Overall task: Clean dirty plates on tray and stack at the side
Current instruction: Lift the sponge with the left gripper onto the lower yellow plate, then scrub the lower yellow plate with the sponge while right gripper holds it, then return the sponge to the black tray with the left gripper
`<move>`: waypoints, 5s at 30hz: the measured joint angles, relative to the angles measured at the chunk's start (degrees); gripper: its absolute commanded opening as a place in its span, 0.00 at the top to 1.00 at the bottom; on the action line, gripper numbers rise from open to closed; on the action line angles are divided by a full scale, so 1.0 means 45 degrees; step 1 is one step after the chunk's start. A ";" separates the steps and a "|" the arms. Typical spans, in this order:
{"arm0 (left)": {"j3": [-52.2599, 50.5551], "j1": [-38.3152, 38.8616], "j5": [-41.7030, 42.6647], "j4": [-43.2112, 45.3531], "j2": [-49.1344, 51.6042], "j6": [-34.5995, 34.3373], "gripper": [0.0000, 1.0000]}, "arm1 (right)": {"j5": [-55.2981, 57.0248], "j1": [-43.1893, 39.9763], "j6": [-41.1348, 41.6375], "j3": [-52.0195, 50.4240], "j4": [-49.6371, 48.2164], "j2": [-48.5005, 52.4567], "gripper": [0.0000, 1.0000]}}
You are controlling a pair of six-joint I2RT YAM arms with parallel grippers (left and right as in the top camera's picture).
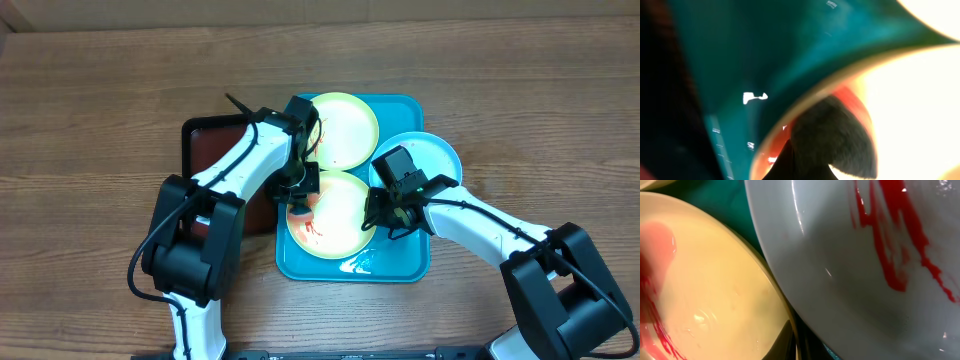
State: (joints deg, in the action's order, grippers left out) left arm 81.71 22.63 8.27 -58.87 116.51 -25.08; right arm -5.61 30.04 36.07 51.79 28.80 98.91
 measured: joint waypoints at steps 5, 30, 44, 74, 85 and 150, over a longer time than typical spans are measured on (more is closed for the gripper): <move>0.0228 0.0495 0.0811 0.0364 0.0000 -0.0170 0.96 | 0.0165 -0.0005 0.0316 0.0058 0.0194 -0.0005 0.96; -0.0423 0.1447 0.1729 0.3662 0.0418 -0.2773 0.96 | 0.1049 -0.0228 0.0801 0.0136 0.0466 -0.0039 0.96; 0.0423 0.1807 -0.0510 -0.0267 0.0617 -0.2458 0.96 | 0.1064 -0.0228 0.0840 0.0136 0.0466 -0.0039 0.96; 0.0155 0.1787 -0.1001 0.0607 0.0272 -0.2681 0.44 | 0.1073 -0.0228 0.0884 0.0146 0.0495 -0.0044 0.96; 0.0063 0.1787 -0.1229 0.1681 -0.0627 -0.2506 0.75 | 0.1078 -0.0228 0.0889 0.0151 0.0500 -0.0044 0.96; 0.0340 0.2628 0.1355 0.2176 0.0617 -0.1778 0.96 | 0.1219 -0.0272 0.0976 0.0160 0.0646 -0.0068 0.96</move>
State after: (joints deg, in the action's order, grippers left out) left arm 83.24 34.46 14.37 -49.08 119.28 -33.08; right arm -0.12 28.82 40.47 52.51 31.70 98.61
